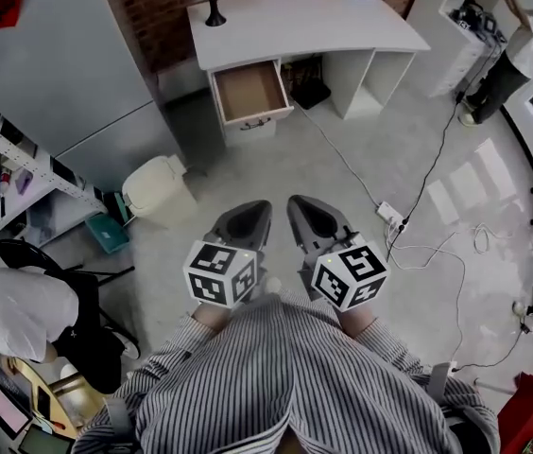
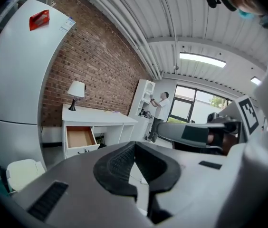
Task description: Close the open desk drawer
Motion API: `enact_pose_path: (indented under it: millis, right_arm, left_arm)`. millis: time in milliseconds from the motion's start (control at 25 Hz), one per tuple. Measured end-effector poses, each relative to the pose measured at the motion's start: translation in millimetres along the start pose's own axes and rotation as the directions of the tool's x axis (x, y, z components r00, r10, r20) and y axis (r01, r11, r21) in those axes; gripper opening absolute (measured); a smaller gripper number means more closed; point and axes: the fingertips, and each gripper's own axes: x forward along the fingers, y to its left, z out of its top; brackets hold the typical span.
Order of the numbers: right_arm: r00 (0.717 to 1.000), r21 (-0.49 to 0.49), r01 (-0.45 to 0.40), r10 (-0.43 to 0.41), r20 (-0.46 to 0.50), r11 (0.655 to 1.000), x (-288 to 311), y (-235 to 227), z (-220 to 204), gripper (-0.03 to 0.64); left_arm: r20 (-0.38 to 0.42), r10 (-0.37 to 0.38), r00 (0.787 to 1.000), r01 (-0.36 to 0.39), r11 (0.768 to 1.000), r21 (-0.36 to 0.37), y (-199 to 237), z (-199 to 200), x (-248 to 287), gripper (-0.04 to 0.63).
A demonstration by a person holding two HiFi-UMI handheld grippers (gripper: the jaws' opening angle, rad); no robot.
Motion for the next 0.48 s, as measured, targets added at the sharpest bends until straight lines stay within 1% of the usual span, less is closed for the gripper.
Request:
enact_pose_path:
  millis: [240,480]
  right_arm:
    - [1.000,0.021,0.019,-0.019,0.001,1.000,16.6,-47.9,10.7,0.017]
    - [0.999,0.036,0.009,-0.008,-0.032,0.999,33.3,-64.6,1.9,0.017]
  left_arm:
    - [-0.008,0.028,1.000,-0.028,1.000,-0.012,6.4,7.2,37.9,0.012]
    - [-0.025,0.060,0.998,-0.061,0.998,-0.031,21.4,5.3,53.7,0.012]
